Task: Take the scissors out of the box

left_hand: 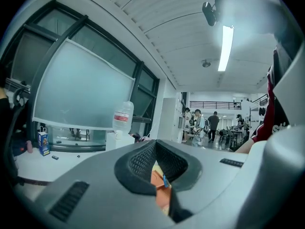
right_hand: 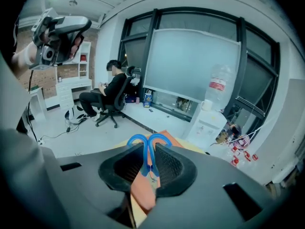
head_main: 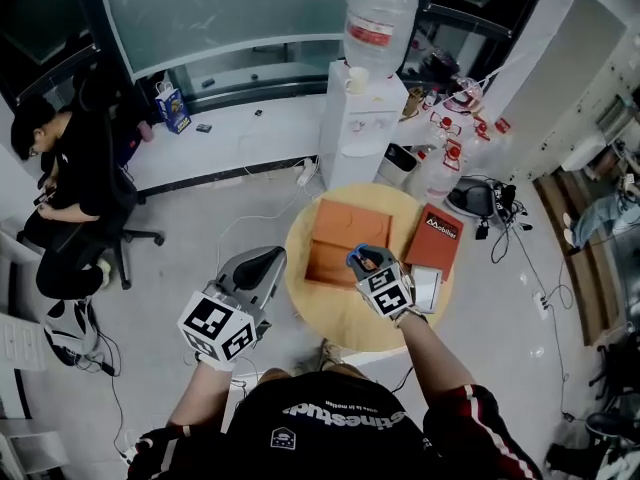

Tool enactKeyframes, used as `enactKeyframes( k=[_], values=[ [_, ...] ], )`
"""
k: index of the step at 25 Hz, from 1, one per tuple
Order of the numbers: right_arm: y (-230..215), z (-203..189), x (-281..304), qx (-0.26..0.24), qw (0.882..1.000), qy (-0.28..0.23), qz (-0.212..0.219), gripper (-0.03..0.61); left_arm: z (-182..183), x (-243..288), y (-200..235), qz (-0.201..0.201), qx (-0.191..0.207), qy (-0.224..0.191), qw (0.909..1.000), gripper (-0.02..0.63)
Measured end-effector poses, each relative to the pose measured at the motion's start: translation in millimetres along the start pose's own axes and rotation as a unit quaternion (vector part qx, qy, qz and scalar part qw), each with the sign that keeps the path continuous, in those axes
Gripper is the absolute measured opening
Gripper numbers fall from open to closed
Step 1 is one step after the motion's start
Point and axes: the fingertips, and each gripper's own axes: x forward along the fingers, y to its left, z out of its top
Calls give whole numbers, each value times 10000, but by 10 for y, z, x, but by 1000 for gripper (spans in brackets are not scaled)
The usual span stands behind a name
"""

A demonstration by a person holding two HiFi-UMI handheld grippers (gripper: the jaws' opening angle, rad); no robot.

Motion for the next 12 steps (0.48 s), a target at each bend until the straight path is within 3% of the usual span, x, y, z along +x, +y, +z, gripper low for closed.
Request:
enactKeyframes(
  k=[12],
  values=[
    [-345, 316, -798, 800, 9914, -849, -588, 100, 150, 521, -233, -587, 126, -21, 9982, 15]
  ],
)
